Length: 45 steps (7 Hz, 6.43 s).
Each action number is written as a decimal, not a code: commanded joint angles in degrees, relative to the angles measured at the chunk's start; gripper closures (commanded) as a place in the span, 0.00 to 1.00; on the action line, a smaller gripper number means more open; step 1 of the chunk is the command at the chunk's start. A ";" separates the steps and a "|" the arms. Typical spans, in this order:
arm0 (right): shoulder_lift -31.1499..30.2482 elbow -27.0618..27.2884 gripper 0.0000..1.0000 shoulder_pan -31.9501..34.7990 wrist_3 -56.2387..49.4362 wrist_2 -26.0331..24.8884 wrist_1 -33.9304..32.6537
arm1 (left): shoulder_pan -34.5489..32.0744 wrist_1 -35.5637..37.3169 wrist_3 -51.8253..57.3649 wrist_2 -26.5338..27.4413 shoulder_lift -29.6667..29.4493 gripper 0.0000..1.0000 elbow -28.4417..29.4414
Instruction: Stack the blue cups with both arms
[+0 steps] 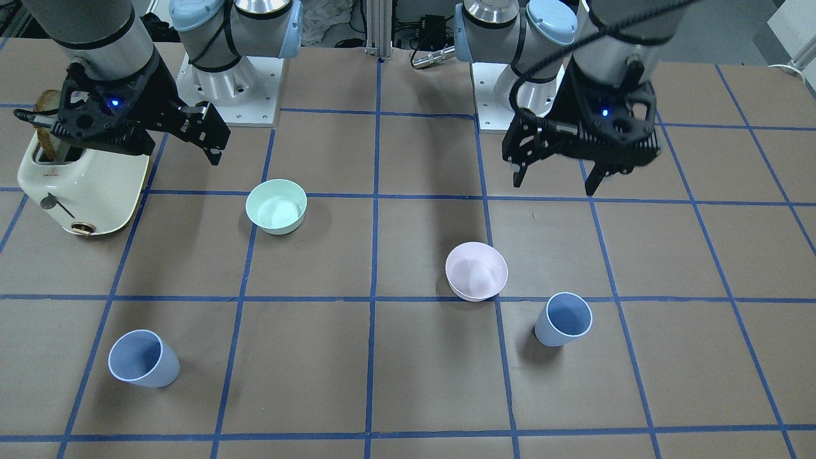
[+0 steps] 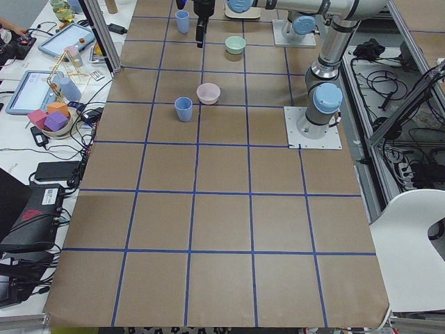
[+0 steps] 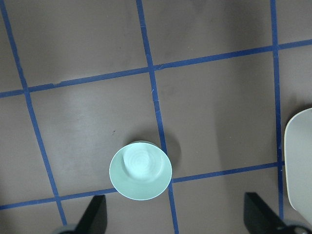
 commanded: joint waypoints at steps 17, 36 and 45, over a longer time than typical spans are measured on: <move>21.48 -0.79 0.00 -10.98 -10.70 0.79 -30.93 | -18.22 28.92 -33.48 -0.28 -27.64 1.00 3.87; 25.63 -13.53 1.00 3.13 7.61 4.84 -20.57 | -1.88 -5.71 -10.29 -1.07 6.71 0.00 -1.58; 27.73 -11.25 1.00 19.25 26.39 -3.08 -34.89 | -1.88 -5.09 -9.77 -0.89 6.00 0.00 -1.40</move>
